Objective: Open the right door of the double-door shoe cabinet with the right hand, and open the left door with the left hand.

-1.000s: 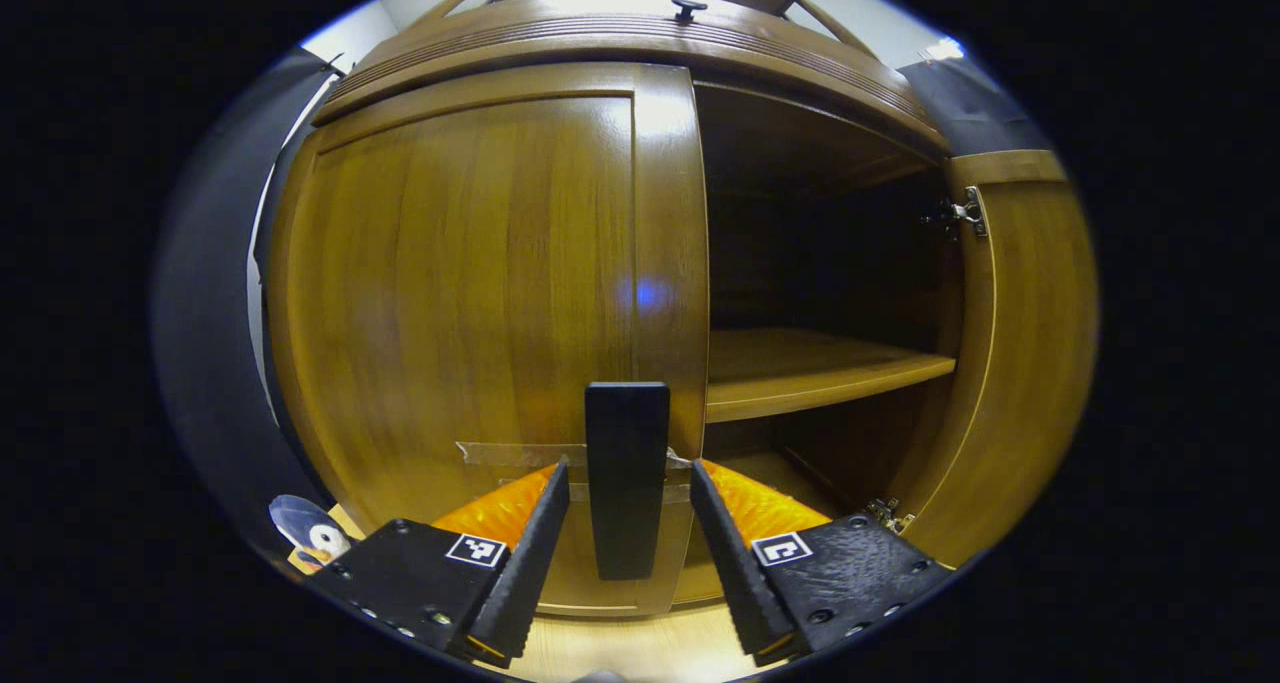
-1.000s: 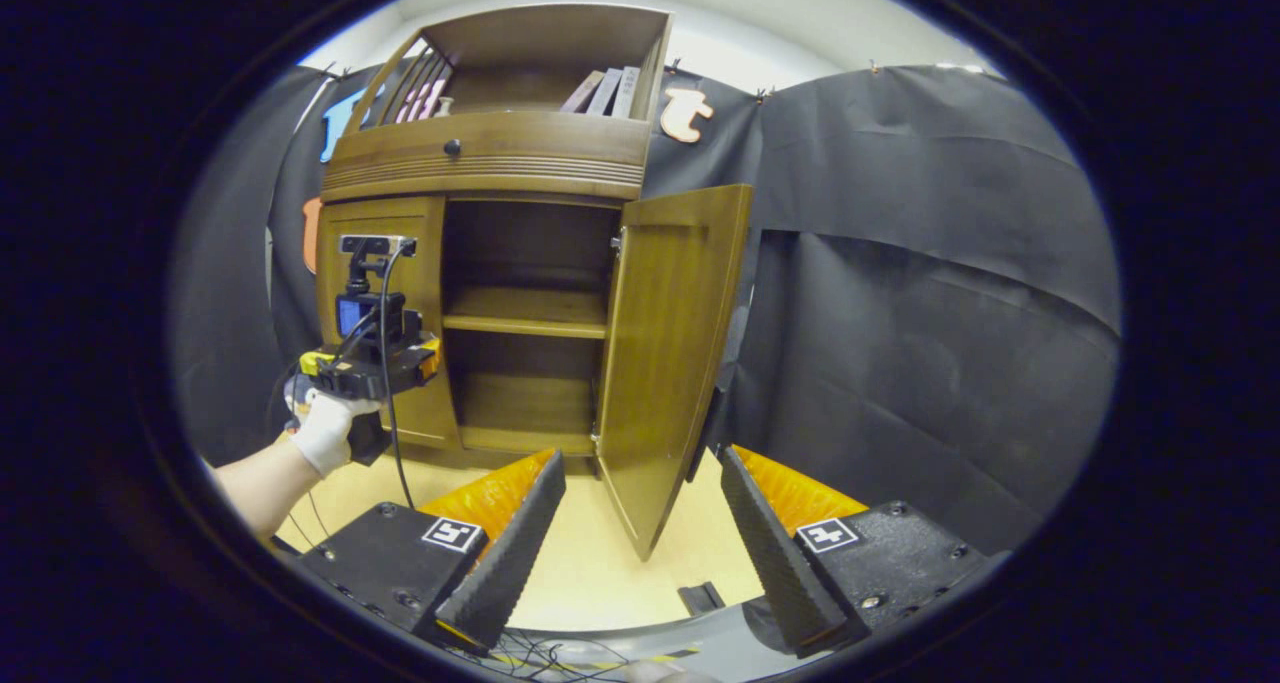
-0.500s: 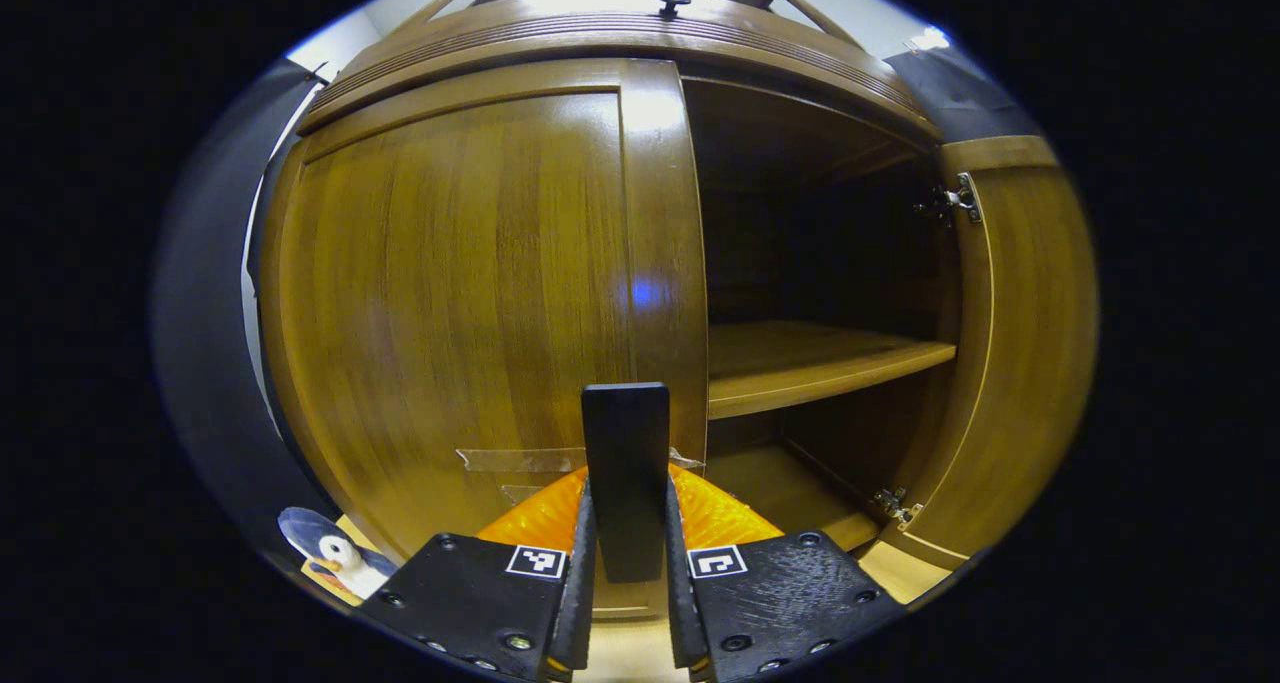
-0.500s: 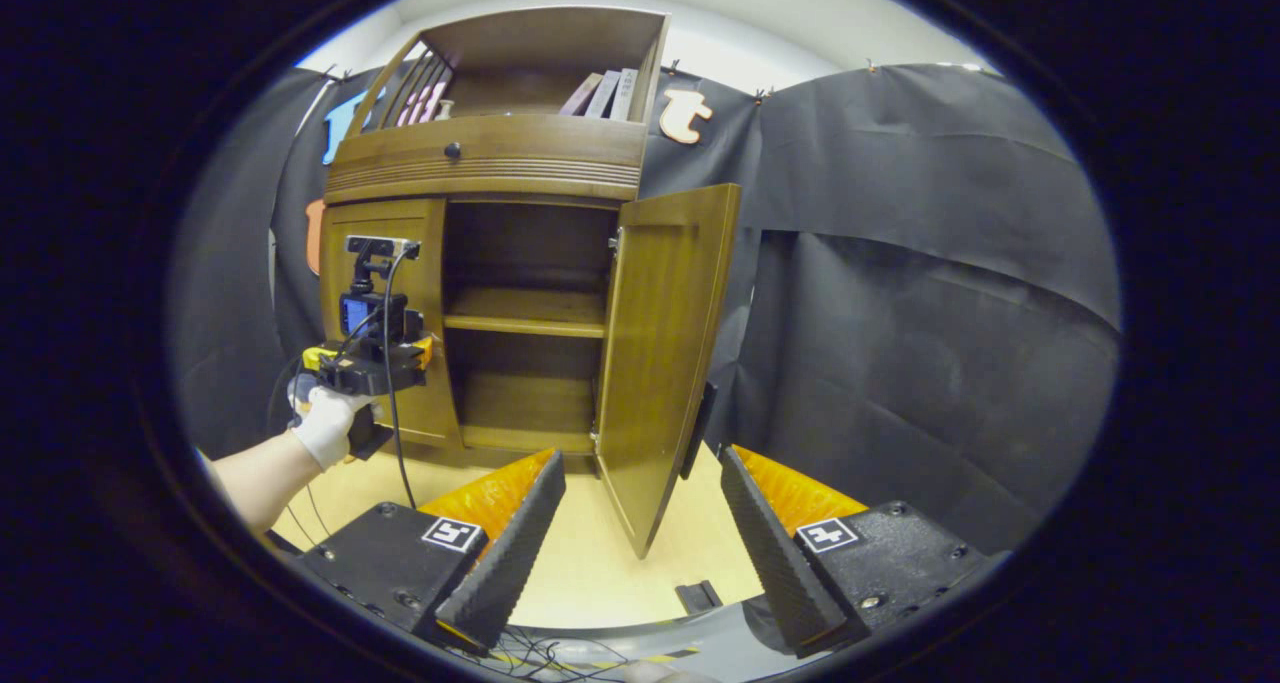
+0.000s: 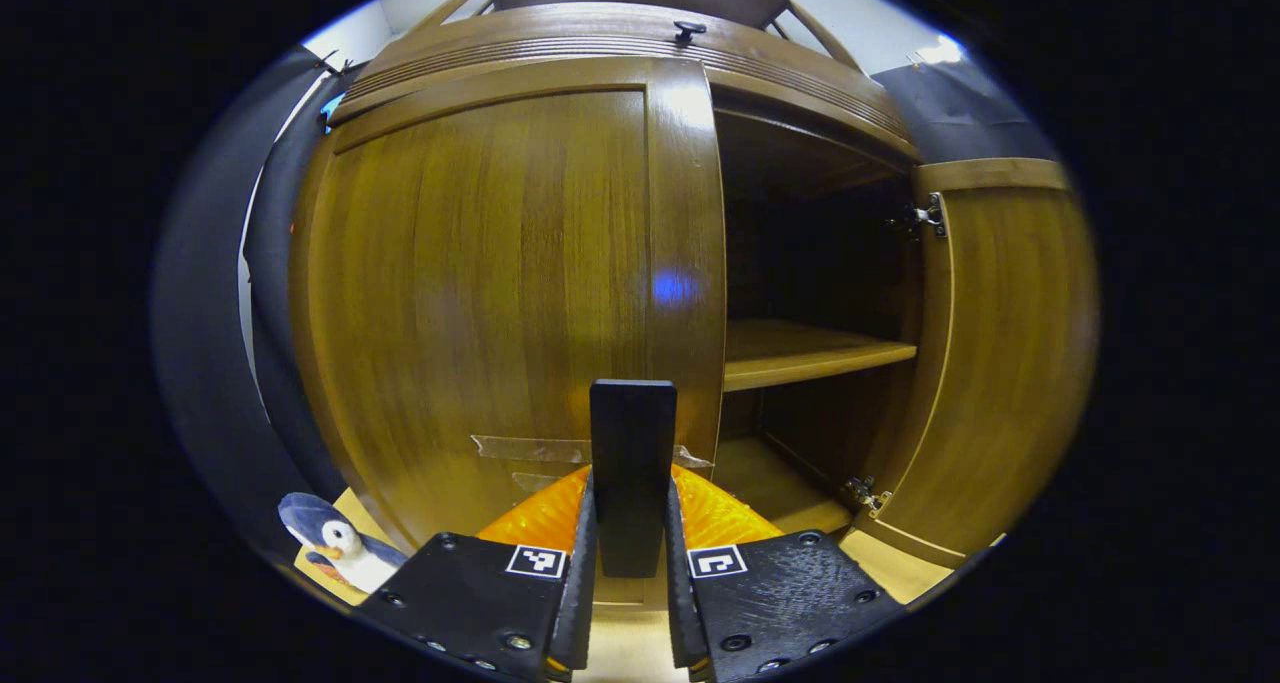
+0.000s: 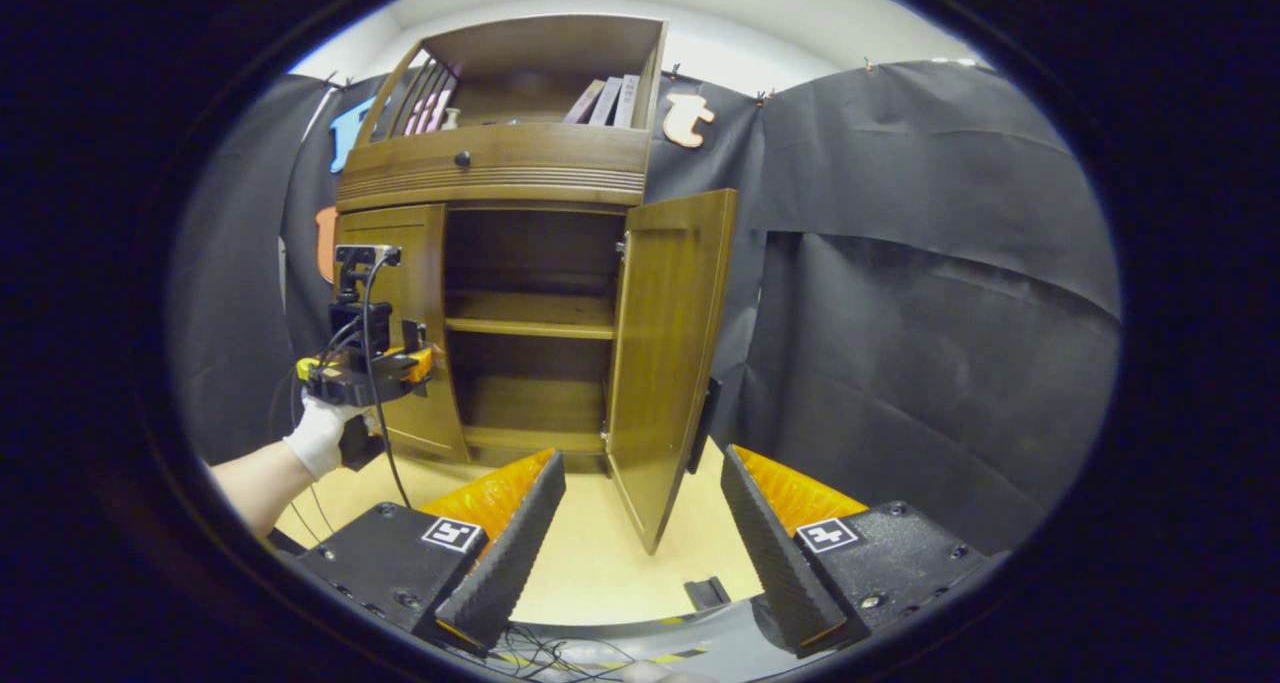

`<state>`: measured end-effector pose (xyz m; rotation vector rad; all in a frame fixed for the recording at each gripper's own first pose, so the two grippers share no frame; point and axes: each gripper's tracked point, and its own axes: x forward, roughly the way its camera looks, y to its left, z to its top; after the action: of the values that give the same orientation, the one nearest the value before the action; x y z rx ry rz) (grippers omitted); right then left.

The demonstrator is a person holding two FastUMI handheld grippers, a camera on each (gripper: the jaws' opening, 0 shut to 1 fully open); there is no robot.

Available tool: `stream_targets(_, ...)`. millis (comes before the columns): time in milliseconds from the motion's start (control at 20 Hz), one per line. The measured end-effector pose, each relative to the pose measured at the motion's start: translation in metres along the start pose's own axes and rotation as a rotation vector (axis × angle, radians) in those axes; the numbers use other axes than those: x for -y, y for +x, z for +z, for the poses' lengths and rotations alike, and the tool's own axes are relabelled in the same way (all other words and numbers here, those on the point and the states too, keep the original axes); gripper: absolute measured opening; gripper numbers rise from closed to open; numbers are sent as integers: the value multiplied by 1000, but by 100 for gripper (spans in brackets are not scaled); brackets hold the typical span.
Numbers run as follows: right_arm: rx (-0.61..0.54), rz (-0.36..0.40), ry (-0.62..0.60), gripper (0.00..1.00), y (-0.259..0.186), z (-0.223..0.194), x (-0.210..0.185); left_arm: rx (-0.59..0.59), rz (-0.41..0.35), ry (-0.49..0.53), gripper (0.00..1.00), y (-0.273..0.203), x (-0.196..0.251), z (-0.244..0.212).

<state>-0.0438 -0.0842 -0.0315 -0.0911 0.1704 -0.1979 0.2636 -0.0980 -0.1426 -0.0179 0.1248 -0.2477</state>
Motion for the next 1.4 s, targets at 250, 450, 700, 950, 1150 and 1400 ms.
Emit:
stream_targets(250,10,46,-5,99,-3,-1,-12,-4,-15,11,41,-37,-8,-4)
stream_targets(450,10,87,-4,100,-5,-3,-22,-9,-24,-11,30,-62,-20,-8)
stream_targets(700,7,126,-10,100,-6,-4,-31,1,-34,22,30,-92,-31,-8)
stream_targets(950,8,161,-18,99,-5,-3,-40,83,80,94,20,-106,-66,6)
stream_targets(1150,5,186,-21,100,-6,-3,-47,12,56,-33,0,-103,-69,-16)
stream_targets(1400,-11,174,-19,99,-5,-7,-43,30,14,50,0,-94,-51,-14)
